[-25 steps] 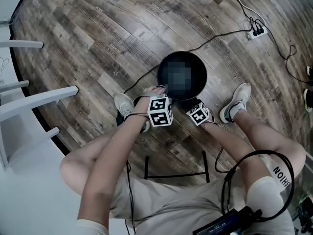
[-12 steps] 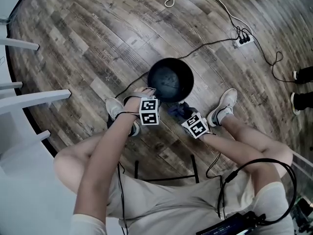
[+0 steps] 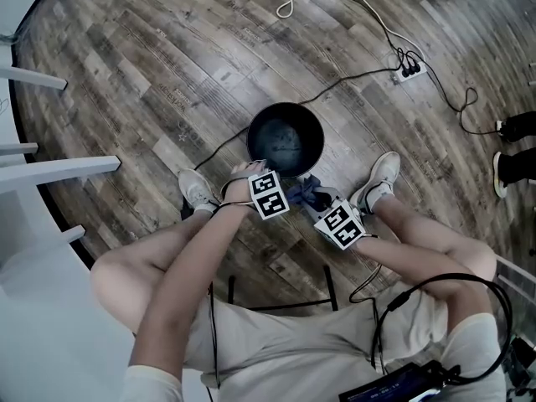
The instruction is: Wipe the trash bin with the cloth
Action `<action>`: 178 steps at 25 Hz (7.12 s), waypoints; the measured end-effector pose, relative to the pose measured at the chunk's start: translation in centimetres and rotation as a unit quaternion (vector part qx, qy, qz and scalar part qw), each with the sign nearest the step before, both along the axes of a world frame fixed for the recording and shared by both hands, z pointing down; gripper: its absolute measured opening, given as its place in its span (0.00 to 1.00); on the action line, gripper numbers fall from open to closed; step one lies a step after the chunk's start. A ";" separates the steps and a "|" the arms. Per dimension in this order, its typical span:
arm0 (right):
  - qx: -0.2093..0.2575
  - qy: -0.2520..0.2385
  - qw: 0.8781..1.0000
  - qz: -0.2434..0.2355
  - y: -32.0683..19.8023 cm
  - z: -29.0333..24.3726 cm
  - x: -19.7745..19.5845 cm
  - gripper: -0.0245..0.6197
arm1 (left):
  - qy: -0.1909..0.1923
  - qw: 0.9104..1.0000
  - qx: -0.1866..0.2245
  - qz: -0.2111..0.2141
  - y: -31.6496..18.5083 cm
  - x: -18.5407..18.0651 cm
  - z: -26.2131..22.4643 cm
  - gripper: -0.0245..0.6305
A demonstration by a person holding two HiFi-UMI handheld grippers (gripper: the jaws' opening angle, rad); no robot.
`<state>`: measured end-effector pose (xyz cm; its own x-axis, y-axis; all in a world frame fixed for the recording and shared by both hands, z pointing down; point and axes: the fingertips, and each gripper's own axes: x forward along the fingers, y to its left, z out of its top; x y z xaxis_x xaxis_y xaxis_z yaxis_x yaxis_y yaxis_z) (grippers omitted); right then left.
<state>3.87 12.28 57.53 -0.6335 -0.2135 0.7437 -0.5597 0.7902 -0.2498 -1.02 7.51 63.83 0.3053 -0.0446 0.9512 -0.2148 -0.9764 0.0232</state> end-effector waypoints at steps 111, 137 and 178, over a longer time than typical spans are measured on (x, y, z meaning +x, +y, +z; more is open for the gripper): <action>-0.075 0.087 0.993 -0.001 -2.7 16.8 -1.1 0.16 | 0.072 0.992 0.015 0.102 0.5 0.2 -1.3 0.18; -0.082 0.099 0.992 0.018 -0.4 15.5 -0.1 0.16 | 0.066 0.995 0.021 0.067 0.4 0.0 -1.0 0.18; 0.016 0.055 0.998 0.019 -3.5 6.3 -0.8 0.16 | 0.101 0.988 0.048 0.107 0.3 -0.2 -1.5 0.17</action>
<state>3.04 8.83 63.81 -0.5392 -0.2609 0.8007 -0.6126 0.7740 -0.1603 -1.20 7.86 62.31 0.4999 -0.0452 0.8649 -0.0038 -0.9987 -0.0500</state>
